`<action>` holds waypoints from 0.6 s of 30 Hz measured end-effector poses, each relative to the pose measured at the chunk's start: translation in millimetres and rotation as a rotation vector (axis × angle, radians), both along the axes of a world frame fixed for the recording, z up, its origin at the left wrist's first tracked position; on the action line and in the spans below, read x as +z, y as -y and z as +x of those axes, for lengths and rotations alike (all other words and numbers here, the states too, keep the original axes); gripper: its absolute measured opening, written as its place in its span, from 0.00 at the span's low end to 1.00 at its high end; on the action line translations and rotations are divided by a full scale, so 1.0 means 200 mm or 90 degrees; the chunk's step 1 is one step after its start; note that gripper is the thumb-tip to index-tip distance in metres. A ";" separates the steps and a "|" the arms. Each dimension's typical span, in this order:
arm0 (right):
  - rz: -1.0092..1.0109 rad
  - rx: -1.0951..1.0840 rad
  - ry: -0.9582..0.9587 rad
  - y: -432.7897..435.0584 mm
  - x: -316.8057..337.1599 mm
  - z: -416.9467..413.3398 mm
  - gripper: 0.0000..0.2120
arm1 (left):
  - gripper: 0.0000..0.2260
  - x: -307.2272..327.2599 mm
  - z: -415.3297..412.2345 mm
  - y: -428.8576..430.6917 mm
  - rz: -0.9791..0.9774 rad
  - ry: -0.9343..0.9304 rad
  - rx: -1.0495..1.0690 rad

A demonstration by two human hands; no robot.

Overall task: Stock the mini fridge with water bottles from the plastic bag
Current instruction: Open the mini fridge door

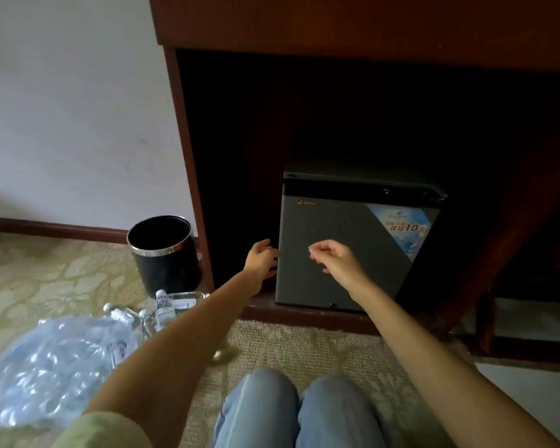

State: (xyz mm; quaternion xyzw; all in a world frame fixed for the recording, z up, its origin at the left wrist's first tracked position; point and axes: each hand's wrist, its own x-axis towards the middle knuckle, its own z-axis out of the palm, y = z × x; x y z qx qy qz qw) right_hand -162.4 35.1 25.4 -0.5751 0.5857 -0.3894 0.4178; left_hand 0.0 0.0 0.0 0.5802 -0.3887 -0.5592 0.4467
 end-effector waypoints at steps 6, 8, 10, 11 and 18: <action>-0.158 -0.090 -0.108 0.27 0.04 0.01 0.09 | 0.30 0.02 -0.08 0.26 -0.045 0.009 -0.045; -0.244 -0.121 -0.202 0.37 0.07 0.02 0.10 | 0.31 0.06 -0.10 0.35 -0.072 -0.002 -0.046; -0.304 -0.149 -0.285 0.47 0.08 0.05 0.13 | 0.30 0.07 -0.11 0.43 -0.097 0.001 -0.044; -0.321 -0.159 -0.310 0.51 0.09 0.06 0.15 | 0.29 0.08 -0.11 0.47 -0.103 0.006 -0.041; -0.351 -0.143 -0.405 0.71 0.05 0.16 0.21 | 0.22 0.07 -0.09 0.63 -0.077 0.009 -0.068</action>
